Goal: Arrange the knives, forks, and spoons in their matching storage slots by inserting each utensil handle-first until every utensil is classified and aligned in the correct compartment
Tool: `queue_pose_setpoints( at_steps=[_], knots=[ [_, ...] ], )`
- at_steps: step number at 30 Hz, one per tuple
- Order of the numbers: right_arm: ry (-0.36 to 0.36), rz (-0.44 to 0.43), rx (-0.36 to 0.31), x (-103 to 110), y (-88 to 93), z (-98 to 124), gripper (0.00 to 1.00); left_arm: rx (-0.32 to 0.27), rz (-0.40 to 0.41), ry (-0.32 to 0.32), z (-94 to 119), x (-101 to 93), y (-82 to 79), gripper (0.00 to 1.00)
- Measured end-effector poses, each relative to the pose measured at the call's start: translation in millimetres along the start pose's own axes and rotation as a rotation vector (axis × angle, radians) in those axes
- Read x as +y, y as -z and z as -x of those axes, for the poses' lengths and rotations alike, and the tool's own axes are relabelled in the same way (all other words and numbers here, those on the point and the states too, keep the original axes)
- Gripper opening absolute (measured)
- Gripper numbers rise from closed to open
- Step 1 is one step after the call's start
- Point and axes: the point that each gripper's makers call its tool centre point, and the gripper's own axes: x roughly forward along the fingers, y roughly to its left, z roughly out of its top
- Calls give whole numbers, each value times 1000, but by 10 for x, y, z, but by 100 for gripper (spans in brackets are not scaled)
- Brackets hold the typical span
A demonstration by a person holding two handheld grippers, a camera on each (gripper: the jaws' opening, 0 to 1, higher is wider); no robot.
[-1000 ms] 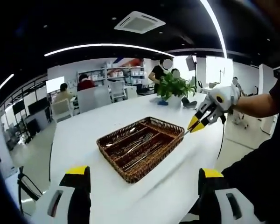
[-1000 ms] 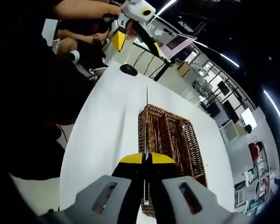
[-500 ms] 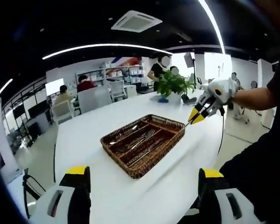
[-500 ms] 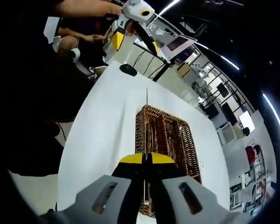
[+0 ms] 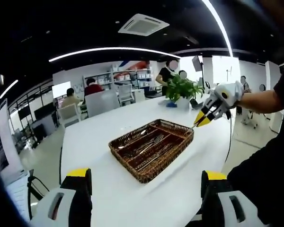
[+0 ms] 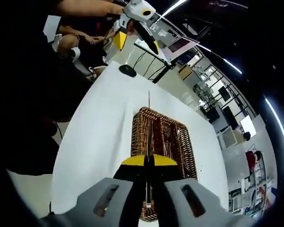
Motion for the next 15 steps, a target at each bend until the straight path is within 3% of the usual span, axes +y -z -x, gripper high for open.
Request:
queue_pose_setpoints(
  at_steps=[15],
  knots=[
    [21,44,3,-371,32,-266,0,-11,3,-7,-89,86,-29,100]
  ],
)
